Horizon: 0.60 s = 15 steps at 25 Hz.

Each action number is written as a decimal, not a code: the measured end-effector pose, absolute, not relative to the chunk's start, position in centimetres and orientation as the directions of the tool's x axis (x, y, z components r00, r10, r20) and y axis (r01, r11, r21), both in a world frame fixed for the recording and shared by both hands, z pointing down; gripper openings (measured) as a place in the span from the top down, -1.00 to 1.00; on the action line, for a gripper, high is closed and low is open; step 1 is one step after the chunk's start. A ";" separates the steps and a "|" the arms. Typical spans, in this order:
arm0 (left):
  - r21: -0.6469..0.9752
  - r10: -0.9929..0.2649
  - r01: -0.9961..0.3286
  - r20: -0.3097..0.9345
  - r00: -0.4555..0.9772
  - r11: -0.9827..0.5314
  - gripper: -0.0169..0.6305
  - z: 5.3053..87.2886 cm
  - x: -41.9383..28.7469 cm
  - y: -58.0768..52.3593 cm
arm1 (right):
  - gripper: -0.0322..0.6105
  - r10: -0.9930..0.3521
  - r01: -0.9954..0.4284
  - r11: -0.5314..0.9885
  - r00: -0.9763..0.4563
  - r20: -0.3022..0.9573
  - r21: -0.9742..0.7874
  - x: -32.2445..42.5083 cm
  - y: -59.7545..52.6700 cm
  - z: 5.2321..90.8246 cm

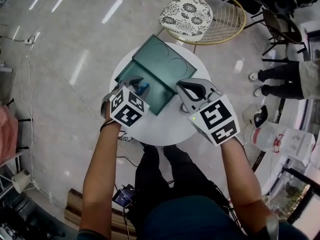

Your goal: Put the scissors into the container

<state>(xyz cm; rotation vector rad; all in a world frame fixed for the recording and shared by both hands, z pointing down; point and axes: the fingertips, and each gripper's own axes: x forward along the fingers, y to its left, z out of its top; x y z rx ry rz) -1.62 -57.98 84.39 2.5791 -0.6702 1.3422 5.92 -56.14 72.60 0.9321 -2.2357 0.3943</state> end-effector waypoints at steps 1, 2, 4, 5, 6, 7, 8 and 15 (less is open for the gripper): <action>-0.081 -0.333 -0.461 0.802 0.497 -0.884 0.56 83.6 -2.0 -58.1 | 0.78 -0.513 -0.713 0.701 -0.519 0.684 -0.015 5.7 -56.0 72.2; -0.096 -0.349 -0.466 0.794 0.497 -0.880 0.55 82.6 -2.4 -58.3 | 0.78 -0.515 -0.711 0.703 -0.521 0.681 -0.012 5.4 -56.0 71.7; -0.127 -0.383 -0.473 0.778 0.497 -0.872 0.55 80.4 -3.1 -58.9 | 0.78 -0.523 -0.707 0.708 -0.524 0.672 -0.001 4.8 -56.0 70.4; -0.143 -0.399 -0.476 0.770 0.497 -0.868 0.55 79.2 -3.5 -59.1 | 0.78 -0.527 -0.705 0.710 -0.525 0.668 0.005 4.6 -56.0 69.6; -0.158 -0.413 -0.477 0.763 0.497 -0.865 0.55 77.9 -3.9 -59.3 | 0.78 -0.530 -0.703 0.711 -0.526 0.665 0.011 4.3 -55.9 68.7; -0.171 -0.426 -0.478 0.756 0.497 -0.861 0.55 76.5 -4.3 -59.3 | 0.78 -0.533 -0.702 0.712 -0.526 0.663 0.016 4.0 -55.8 67.8; -0.183 -0.438 -0.480 0.748 0.498 -0.858 0.55 75.1 -4.8 -59.2 | 0.78 -0.537 -0.702 0.712 -0.525 0.661 0.021 3.7 -55.6 66.8; -0.257 -0.536 -0.515 0.668 0.517 -0.818 0.58 63.5 -7.6 -57.8 | 0.78 -0.586 -0.683 0.724 -0.542 0.603 0.090 1.9 -54.6 57.8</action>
